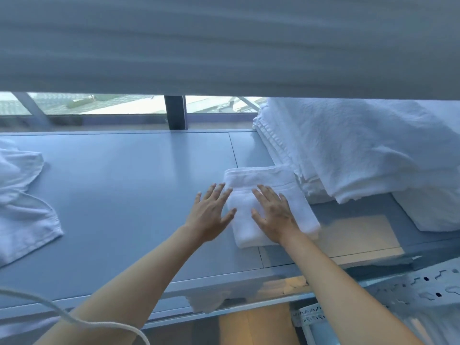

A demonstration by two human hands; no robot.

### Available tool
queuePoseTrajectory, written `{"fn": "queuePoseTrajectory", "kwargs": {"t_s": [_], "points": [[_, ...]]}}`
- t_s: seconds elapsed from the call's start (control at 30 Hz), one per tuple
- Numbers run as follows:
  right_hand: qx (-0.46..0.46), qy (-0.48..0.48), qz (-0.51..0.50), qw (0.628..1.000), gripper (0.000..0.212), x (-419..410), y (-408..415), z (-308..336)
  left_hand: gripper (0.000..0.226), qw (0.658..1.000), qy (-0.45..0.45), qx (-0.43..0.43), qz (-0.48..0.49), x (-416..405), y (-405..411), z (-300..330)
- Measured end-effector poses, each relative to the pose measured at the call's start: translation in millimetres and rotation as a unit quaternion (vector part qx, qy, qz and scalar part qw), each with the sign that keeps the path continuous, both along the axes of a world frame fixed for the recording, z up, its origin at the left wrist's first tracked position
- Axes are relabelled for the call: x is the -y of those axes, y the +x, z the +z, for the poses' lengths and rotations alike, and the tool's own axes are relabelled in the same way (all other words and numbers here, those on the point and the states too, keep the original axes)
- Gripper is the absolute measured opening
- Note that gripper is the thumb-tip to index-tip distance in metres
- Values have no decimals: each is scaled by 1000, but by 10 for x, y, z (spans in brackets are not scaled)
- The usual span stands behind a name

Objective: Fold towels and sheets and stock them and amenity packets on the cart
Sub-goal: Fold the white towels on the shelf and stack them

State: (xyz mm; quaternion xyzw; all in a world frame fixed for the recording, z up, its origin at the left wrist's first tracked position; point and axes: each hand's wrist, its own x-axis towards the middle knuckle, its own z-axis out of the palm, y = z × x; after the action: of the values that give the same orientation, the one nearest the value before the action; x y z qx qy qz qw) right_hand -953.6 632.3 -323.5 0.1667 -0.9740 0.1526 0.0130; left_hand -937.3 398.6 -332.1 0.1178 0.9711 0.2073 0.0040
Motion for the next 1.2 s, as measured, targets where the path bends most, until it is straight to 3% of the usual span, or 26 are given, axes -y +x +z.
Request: {"fn": "queuePoseTrajectory", "kwargs": {"t_s": [0.23, 0.53, 0.93, 1.2], "points": [[-11, -63, 110, 992, 61, 1474, -63, 251, 69, 991, -62, -15, 117, 1372, 440, 194], [15, -75, 219, 973, 61, 3532, 422, 367, 66, 956, -96, -40, 276, 3417, 1350, 359], [11, -59, 268, 962, 70, 5835, 904, 490, 79, 917, -125, -43, 377, 5764, 2084, 548], [15, -54, 255, 965, 88, 6881, 863, 681, 95, 913, -104, 30, 394, 6474, 2205, 510]]}}
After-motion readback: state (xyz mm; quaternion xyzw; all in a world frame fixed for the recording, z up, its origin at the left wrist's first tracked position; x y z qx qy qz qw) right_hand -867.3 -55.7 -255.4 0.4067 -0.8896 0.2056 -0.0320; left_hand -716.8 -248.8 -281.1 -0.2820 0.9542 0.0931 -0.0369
